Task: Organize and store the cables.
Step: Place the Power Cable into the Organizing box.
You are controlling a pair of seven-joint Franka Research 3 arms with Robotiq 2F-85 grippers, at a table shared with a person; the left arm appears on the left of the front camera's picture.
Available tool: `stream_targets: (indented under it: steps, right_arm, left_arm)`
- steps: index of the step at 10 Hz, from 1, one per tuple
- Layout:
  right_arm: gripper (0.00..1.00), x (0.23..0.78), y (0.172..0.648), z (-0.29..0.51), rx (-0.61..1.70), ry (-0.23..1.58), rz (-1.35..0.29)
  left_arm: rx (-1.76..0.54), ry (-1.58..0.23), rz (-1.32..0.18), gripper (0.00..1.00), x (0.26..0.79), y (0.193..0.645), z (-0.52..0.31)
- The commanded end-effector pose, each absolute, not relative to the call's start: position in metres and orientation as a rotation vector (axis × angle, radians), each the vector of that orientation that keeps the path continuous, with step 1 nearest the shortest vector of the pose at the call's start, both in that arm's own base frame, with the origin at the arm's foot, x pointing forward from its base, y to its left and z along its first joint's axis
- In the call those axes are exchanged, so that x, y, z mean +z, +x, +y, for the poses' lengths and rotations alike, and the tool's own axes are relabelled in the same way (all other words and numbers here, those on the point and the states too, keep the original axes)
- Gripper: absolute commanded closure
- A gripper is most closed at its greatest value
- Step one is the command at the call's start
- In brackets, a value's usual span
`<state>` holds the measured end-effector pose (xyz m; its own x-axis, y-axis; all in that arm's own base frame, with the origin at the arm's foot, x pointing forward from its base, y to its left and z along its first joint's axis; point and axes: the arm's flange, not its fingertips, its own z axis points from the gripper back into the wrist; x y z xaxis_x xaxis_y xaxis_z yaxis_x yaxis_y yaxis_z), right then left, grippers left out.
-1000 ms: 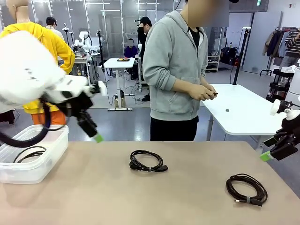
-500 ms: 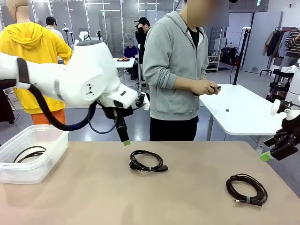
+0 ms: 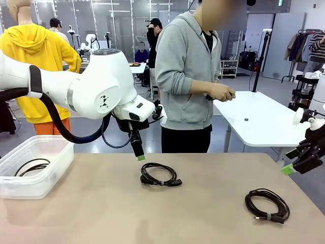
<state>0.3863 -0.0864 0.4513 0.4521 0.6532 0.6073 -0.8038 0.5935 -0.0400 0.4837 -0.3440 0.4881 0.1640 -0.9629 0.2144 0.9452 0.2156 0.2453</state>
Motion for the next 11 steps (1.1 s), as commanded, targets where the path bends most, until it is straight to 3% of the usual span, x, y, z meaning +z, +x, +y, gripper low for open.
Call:
stream_targets:
  steps: [1, 3, 7, 11]
  right_arm:
    - [0.00, 0.452, 0.388, -0.087, 0.918, 0.276, -0.616]
    - [0.00, 0.452, 0.388, -0.087, 0.918, 0.276, -0.616]
    - [0.00, 0.452, 0.388, -0.087, 0.918, 0.276, -0.616]
    - [0.00, 0.452, 0.388, -0.087, 0.918, 0.276, -0.616]
  left_arm:
    - [-1.361, 0.059, -0.354, 0.00, 0.488, 0.484, -0.344]
    - [-1.608, 0.086, -0.191, 0.00, 0.477, 0.498, -0.385]
    - [-1.644, 0.086, -0.019, 0.00, 0.440, 0.552, -0.432]
    - [-1.632, -0.002, -0.037, 0.00, 0.393, 0.579, -0.445]
